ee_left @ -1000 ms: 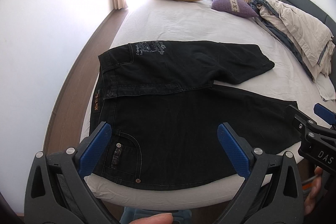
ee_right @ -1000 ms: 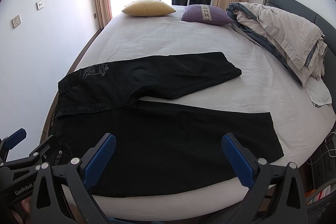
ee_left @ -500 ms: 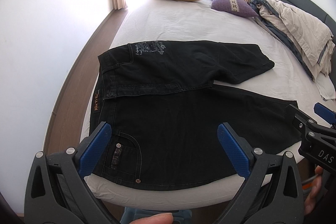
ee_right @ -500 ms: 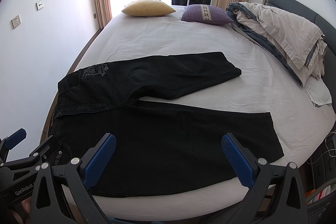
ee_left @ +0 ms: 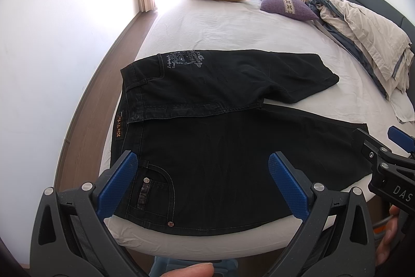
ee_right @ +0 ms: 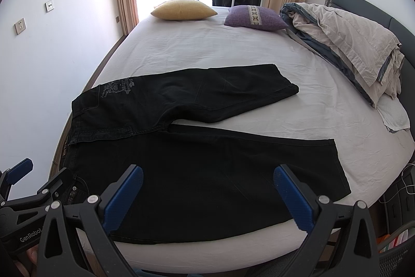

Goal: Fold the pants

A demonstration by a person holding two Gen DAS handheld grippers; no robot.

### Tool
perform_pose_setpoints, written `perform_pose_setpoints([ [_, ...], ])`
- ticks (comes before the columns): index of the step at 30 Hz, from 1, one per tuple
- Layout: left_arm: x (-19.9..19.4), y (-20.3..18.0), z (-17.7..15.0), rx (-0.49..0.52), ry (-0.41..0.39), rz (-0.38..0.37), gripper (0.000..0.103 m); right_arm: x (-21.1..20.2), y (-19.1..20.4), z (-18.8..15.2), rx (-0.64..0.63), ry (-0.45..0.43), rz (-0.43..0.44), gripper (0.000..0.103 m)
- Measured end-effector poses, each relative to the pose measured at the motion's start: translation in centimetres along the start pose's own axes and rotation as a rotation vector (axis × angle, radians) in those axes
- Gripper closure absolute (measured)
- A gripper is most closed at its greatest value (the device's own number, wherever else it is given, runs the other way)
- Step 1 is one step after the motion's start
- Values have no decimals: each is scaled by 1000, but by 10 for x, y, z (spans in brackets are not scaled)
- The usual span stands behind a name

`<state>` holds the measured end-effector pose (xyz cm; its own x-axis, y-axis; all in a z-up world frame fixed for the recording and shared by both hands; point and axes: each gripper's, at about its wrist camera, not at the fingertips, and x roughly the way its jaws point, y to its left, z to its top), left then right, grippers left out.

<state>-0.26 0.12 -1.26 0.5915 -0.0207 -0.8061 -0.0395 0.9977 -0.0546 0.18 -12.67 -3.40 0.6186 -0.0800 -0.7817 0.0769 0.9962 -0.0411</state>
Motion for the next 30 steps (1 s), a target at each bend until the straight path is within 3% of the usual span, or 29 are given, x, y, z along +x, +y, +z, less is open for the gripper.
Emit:
perform_pose_setpoints([
  [15, 9, 5, 4, 24, -6, 25, 0, 6, 3, -2, -8, 2, 3, 0],
  [19, 30, 17, 15, 60, -20, -46, 0, 20, 2, 4, -27, -11, 37, 0],
  [22, 59, 32, 34, 75, -6, -155, 0, 35, -3, 21, -53, -37, 124, 0],
  [25, 90, 46, 60, 147, -19, -79, 0, 53, -5, 48, -113, -61, 191, 0],
  [30, 147, 84, 134, 206, -20, -30, 0, 92, -5, 90, -262, -87, 258, 0],
])
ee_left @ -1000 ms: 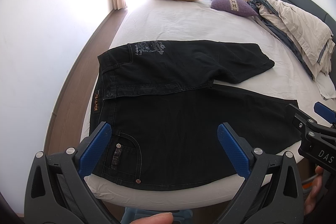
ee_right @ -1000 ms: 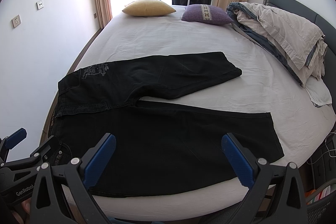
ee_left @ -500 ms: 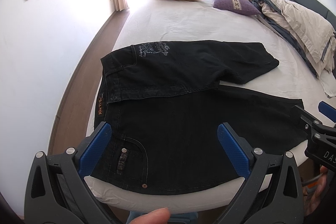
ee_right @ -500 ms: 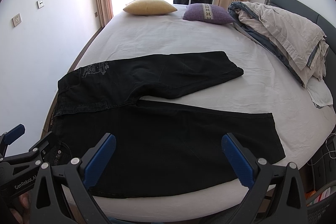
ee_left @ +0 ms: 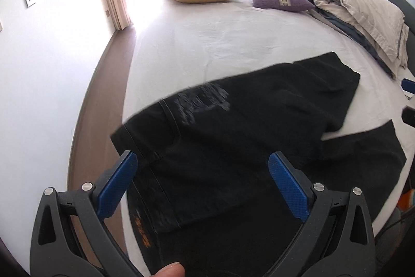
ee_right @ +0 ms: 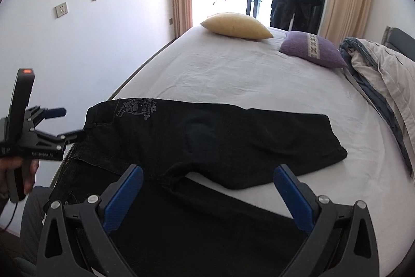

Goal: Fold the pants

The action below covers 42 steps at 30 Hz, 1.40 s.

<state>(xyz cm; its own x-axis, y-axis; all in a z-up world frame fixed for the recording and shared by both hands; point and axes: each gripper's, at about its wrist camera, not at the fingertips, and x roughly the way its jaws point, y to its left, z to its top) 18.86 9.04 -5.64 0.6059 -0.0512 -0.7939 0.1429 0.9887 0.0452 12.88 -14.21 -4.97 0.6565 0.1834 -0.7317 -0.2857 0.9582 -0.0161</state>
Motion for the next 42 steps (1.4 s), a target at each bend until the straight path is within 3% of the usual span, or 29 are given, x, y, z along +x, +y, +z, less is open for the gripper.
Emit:
perform_pose_setpoints([
  [2, 28, 21, 29, 35, 13, 11, 0, 19, -8, 11, -44, 18, 17, 0],
  [4, 66, 37, 54, 104, 72, -24, 0, 37, -13, 21, -98, 24, 52, 2],
  [7, 121, 48, 76, 216, 183, -34, 0, 67, -22, 31, -174, 59, 84, 12],
  [9, 143, 54, 84, 274, 209, -40, 1, 85, -28, 35, -196, 83, 102, 22],
  [14, 183, 71, 95, 278, 326, -191, 6, 115, -41, 44, -207, 110, 155, 28],
  [19, 213, 73, 88, 302, 413, -219, 22, 131, -40, 55, -249, 99, 194, 32],
  [24, 232, 78, 94, 278, 455, -255, 27, 146, -36, 63, -314, 111, 208, 38],
  [26, 233, 76, 94, 307, 460, -248, 37, 150, -35, 67, -332, 115, 225, 39],
  [28, 225, 69, 88, 358, 453, -248, 68, 156, -34, 73, -357, 118, 233, 40],
  [30, 220, 60, 84, 402, 430, -212, 90, 165, -33, 79, -386, 128, 236, 45],
  [33, 209, 58, 80, 410, 360, -182, 92, 178, -28, 91, -419, 152, 248, 51],
  [37, 185, 52, 69, 410, 244, -140, 92, 197, -13, 106, -484, 179, 272, 52],
  [42, 145, 18, 50, 585, 82, 13, 92, 216, 16, 123, -602, 203, 299, 63],
])
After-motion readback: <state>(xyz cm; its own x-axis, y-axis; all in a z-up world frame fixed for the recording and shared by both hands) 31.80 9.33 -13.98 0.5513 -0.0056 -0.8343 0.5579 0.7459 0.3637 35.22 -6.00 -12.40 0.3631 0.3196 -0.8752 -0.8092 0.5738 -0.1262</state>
